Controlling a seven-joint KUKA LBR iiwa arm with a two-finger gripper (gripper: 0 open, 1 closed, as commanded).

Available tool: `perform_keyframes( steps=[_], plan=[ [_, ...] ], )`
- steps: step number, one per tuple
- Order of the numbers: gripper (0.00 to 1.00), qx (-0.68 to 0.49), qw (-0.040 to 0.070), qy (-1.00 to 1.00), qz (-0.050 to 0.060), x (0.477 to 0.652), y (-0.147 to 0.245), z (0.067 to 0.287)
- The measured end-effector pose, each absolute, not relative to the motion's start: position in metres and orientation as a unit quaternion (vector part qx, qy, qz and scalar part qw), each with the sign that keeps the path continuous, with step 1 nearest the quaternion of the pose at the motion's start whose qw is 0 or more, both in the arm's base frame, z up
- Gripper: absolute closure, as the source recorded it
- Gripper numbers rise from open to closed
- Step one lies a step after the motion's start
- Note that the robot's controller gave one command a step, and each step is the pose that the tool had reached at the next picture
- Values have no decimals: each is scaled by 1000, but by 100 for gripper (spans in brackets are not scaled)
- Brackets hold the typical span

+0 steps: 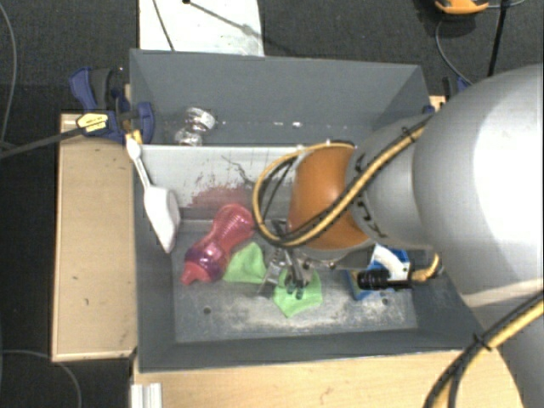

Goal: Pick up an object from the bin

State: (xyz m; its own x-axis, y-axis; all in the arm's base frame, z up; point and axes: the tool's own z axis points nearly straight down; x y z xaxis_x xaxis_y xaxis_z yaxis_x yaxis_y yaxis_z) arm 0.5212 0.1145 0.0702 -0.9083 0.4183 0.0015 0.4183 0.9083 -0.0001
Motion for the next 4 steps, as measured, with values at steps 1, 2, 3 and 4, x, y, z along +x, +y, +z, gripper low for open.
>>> perform_keyframes(
  steps=[1,2,3,4],
  plan=[
    [100,-214,1,-977,0,521,114,70],
    [100,-214,3,-977,1,519,114,76],
    [100,-214,4,-977,1,519,114,99],
    [100,-213,1,-977,0,520,114,119]
  ],
)
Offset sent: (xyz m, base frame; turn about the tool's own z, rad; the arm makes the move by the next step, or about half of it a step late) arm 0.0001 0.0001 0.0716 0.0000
